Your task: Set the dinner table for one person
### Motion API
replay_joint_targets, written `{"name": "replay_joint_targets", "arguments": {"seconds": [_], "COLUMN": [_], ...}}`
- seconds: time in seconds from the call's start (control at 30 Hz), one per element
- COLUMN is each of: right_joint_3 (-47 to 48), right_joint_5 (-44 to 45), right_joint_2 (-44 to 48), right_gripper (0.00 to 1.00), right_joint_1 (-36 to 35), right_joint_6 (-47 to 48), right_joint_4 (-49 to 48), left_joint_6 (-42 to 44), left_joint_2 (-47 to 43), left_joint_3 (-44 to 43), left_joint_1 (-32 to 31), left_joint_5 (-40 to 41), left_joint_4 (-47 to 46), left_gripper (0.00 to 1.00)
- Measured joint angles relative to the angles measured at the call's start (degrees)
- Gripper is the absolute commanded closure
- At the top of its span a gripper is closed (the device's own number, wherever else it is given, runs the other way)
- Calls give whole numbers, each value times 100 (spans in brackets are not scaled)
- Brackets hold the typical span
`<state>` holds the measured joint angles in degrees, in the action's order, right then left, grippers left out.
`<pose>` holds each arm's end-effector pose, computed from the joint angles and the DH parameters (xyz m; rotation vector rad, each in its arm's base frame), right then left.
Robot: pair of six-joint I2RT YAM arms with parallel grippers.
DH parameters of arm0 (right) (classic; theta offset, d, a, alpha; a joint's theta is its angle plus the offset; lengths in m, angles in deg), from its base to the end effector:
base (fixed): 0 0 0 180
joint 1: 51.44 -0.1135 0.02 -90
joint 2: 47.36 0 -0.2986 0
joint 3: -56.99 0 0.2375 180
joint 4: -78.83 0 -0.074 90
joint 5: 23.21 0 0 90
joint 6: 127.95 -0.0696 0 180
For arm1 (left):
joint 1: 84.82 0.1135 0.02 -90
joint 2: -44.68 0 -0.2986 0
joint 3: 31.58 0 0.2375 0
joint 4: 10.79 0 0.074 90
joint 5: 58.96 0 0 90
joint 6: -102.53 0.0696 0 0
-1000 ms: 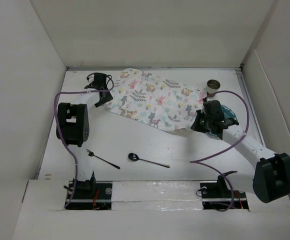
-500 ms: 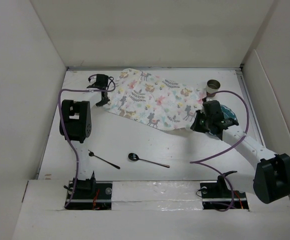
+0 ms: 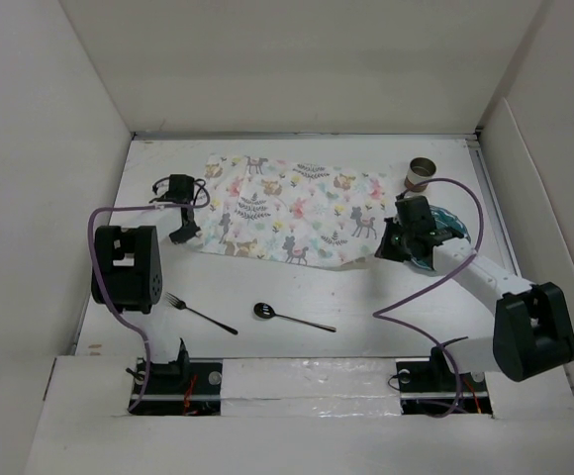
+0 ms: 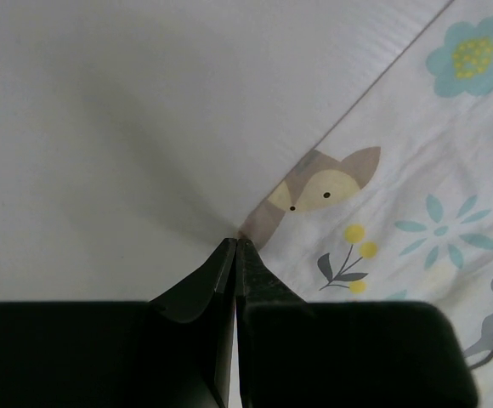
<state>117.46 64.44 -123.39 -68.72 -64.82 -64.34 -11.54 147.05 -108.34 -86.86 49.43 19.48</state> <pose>0.2515 0.0812 0.2258 0.1933 2.5158 0.3709 0.3772 0.0085 0.1866 -0.5959 2.4152 0.2196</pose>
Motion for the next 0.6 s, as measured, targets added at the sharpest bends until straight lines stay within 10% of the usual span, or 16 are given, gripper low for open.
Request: {"name": "replay_joint_targets", "arguments": {"seconds": [0.6], "right_joint_3": [-107], "right_joint_5": [586], "right_joint_2": [216], "right_gripper": [100], "right_joint_1": [501], "right_joint_6": [-208], "right_joint_4": [282], "left_joint_6": [-240], "left_joint_2": [-2221], "left_joint_3": [1213], "left_joint_1": [-197], "left_joint_5": [-592], "left_joint_4": [702], "left_gripper": [100]}}
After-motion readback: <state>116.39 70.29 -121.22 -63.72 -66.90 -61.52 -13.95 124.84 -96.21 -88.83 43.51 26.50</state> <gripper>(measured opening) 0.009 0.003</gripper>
